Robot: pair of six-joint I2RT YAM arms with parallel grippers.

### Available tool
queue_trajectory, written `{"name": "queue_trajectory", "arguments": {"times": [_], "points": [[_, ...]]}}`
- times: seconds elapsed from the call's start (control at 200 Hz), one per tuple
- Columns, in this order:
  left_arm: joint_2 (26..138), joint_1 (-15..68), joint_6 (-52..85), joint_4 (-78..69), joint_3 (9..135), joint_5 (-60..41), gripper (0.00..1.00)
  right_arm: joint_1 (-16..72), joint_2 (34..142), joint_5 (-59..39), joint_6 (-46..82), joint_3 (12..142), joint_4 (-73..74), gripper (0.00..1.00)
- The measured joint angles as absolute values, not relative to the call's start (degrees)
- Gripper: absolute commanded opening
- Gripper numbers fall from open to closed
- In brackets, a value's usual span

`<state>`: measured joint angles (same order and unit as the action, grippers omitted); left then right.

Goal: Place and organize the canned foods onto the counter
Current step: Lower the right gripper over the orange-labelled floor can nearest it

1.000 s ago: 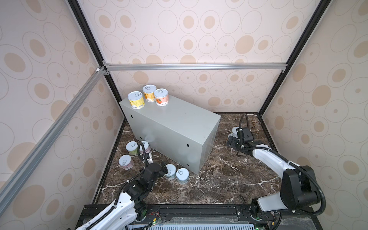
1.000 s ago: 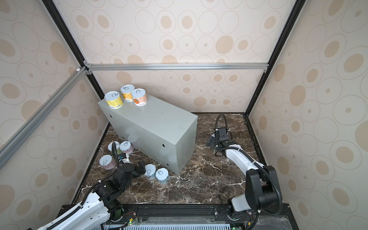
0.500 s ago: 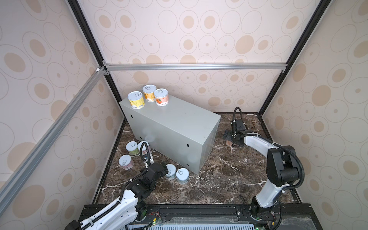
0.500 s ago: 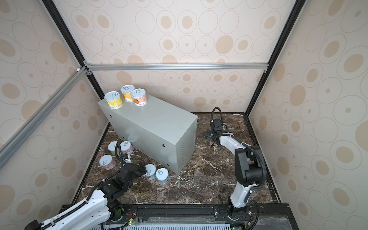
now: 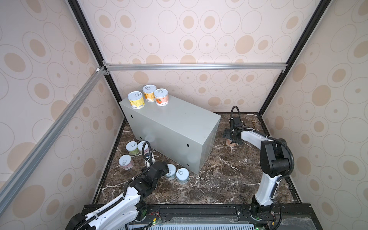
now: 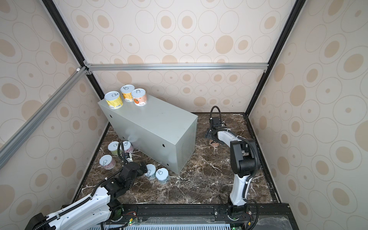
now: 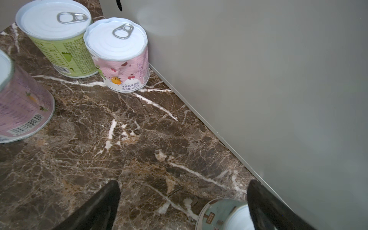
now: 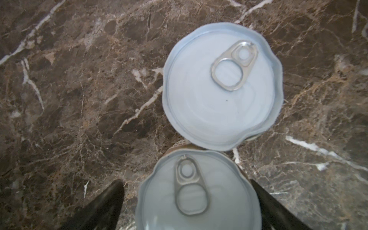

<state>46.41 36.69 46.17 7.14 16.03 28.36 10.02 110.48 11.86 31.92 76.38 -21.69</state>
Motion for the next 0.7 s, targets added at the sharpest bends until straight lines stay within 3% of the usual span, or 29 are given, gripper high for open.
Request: {"name": "queue_trajectory", "arguments": {"times": [0.45, 0.7], "points": [[48.7, 36.6, 45.5, 4.9, 16.6, 28.3, 0.99, 9.9, 112.5, 12.2, 29.4, 76.8, -22.3, 0.77], [48.9, 36.6, 44.8, 4.4, 17.4, 28.3, 0.99, 10.0, 112.5, 12.3, 28.6, 76.8, -22.5, 0.58]]}}
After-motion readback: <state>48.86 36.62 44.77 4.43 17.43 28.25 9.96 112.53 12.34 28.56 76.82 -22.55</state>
